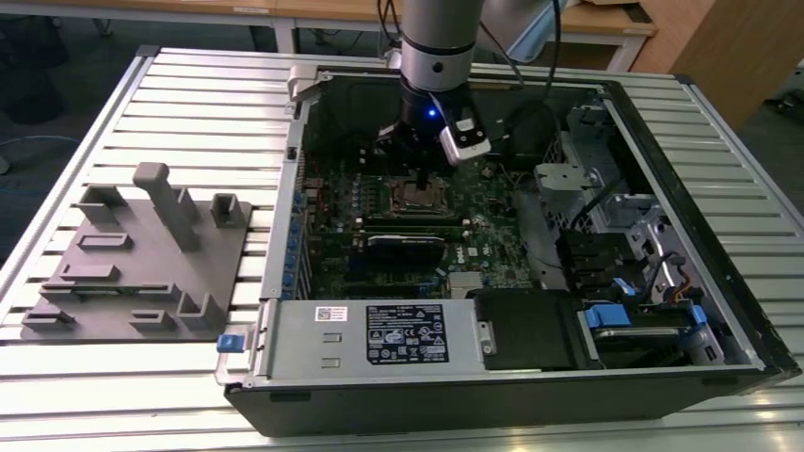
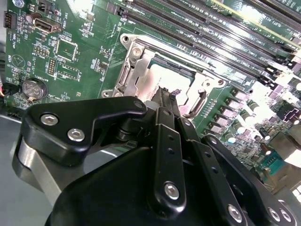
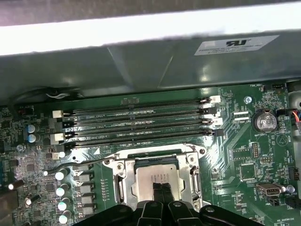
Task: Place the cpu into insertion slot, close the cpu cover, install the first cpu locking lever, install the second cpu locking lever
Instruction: 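Close the cpu cover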
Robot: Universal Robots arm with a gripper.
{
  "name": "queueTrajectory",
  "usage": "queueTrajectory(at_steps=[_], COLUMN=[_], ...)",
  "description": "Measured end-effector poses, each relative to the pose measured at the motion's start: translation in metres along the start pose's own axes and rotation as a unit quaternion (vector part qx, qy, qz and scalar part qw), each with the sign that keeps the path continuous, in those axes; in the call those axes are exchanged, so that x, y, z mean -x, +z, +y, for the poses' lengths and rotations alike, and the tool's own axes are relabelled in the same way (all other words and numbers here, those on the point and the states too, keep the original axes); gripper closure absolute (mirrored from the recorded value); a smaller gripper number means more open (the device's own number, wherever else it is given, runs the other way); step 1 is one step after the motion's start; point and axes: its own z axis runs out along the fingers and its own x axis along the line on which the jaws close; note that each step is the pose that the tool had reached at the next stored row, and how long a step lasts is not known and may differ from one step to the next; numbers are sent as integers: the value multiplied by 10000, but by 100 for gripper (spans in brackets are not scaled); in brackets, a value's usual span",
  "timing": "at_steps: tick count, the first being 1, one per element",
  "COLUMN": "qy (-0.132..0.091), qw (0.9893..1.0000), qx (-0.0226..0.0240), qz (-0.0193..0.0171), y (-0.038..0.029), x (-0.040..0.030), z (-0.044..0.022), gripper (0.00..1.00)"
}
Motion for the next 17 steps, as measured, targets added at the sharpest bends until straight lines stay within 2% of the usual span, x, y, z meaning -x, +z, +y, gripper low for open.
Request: queueTrajectory(at_steps=[17], qy=[0], qw=[10000], qx=[1], qz=[0], y=[-30], x=[1], z=[0], gripper=[90])
